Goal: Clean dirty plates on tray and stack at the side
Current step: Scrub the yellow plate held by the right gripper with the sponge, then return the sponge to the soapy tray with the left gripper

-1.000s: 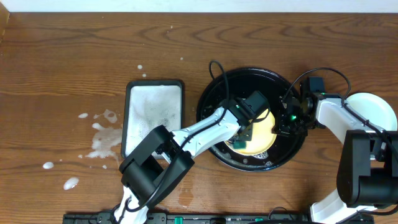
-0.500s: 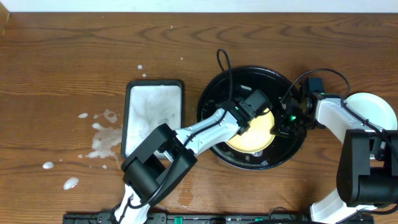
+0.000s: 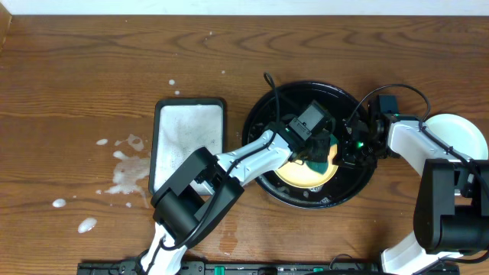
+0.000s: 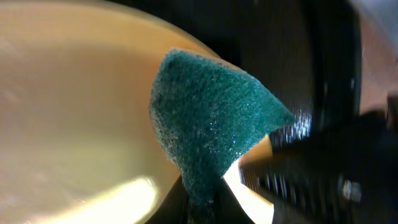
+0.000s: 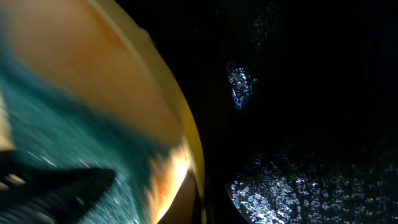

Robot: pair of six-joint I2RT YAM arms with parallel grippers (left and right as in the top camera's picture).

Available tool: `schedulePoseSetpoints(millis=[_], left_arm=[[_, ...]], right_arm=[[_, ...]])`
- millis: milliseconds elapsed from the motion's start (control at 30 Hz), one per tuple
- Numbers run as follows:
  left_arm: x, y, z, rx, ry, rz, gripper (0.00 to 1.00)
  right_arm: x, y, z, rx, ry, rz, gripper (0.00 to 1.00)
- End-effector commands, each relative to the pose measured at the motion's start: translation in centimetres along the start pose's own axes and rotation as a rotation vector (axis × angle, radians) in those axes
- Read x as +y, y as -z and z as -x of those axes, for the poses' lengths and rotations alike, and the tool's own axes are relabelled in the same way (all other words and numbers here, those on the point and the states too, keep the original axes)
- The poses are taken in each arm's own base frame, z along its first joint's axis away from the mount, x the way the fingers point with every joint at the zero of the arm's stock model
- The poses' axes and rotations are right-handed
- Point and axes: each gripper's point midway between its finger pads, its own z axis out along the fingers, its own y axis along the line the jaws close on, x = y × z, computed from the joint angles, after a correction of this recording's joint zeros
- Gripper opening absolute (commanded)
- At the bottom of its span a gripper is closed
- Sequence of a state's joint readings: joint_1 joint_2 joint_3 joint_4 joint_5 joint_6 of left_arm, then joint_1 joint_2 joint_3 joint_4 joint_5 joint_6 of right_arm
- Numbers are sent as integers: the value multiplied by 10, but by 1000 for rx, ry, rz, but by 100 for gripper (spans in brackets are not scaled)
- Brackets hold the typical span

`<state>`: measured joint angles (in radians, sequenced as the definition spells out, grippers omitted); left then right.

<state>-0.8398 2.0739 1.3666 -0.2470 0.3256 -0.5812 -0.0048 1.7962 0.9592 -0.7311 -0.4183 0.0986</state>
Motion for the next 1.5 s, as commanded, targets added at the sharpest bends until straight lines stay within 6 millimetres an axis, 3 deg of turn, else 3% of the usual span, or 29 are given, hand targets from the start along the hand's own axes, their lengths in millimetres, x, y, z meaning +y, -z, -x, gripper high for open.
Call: schedulePoseSetpoints(millis=[0, 133, 233, 300, 433, 567, 667, 733, 767, 800, 900, 1000, 1033, 1133, 1267, 1367, 1467], left_arm=[[17, -6, -23, 87, 17, 59, 8], [89, 13, -31, 65, 30, 433, 7], [124, 38, -28, 33, 4, 654, 8], [135, 57, -19, 0, -19, 760, 7], [121, 82, 0, -51, -28, 778, 7], [83, 108, 16, -102, -10, 651, 7], [63, 142, 22, -148, 3, 576, 8], [59, 169, 24, -177, 17, 560, 8], [61, 185, 24, -190, 29, 558, 8], [69, 216, 22, -208, 64, 565, 9], [96, 261, 15, -216, 147, 606, 15], [130, 291, 5, -189, 187, 662, 17], [142, 296, 1, -178, 201, 680, 16], [175, 300, -9, -128, 239, 710, 24], [201, 278, -21, -62, 277, 623, 34], [223, 270, -28, -58, 335, 609, 37], [235, 275, -29, -64, 357, 616, 44]], right_arm=[[-27, -10, -10, 42, -10, -127, 1], [-27, -10, -9, 41, -9, -126, 1], [-26, -9, -9, 36, -7, -126, 1], [-25, -6, -8, 27, -4, -125, 1], [-21, 3, -4, -5, 8, -122, 1], [-11, 21, -2, -57, 32, -118, 1], [-4, 40, 0, -115, 37, -146, 1], [-3, 54, 1, -165, 31, -192, 1], [-2, 63, 1, -197, 36, -219, 1], [2, 80, 2, -260, 50, -262, 1], [9, 108, -1, -367, 78, -347, 1], [13, 135, -4, -475, 109, -455, 1], [15, 143, -5, -508, 129, -490, 1], [23, 163, -9, -596, 185, -579, 1], [37, 183, -16, -690, 264, -671, 1], [49, 187, -20, -726, 323, -706, 1], [58, 186, -26, -732, 387, -747, 1]])
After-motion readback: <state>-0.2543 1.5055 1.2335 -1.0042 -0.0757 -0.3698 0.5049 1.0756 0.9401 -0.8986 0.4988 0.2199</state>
